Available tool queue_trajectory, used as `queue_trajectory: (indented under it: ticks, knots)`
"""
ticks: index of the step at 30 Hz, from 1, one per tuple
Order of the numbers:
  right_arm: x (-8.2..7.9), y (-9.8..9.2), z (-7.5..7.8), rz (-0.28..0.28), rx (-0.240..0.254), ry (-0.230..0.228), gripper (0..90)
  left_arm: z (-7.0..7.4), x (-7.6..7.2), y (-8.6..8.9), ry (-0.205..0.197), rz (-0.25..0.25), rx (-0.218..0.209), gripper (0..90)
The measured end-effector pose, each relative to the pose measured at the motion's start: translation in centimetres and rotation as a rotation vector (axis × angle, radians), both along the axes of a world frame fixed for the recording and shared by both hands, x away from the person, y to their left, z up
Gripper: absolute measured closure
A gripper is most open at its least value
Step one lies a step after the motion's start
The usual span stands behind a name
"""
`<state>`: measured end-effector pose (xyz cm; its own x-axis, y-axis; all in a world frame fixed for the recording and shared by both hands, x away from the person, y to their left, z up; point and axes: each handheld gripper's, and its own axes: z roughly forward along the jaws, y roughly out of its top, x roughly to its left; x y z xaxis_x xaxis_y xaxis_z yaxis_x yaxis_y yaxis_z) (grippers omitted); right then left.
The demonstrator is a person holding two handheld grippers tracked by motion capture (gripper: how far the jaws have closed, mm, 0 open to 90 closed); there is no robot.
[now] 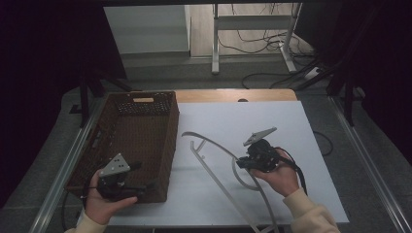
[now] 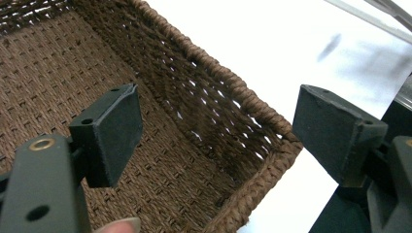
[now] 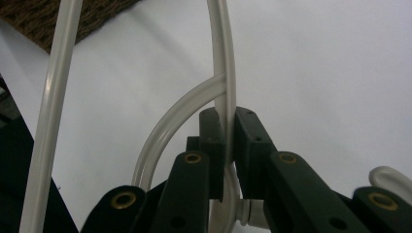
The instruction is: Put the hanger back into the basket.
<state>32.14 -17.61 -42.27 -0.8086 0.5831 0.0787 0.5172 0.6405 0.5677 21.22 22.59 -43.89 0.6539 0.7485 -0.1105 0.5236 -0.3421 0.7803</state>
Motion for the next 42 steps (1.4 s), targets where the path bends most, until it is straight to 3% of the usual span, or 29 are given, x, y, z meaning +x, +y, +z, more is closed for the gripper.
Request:
queue_trajectory:
  ticks: [6, 19, 29, 42]
  knots:
    - [-0.4, 0.4, 0.0, 0.039, -0.007, 0.003, 82.3, 1.1, 0.0, 0.2, -0.013, -0.002, -0.037, 18.4]
    - [-1.3, 1.5, -0.1, 0.128, -0.031, 0.003, 82.3, 3.9, 1.1, -1.6, -0.02, -0.075, -0.029, 18.3]
    - [-1.8, 1.9, -0.2, 0.192, -0.049, 0.009, 82.3, 3.7, 2.4, -2.4, 0.022, -0.114, -0.06, 18.4]
    - [-2.2, 2.5, -0.6, 0.255, -0.066, 0.016, 82.3, 4.1, 3.5, -3.3, 0.04, -0.141, -0.052, 18.5]
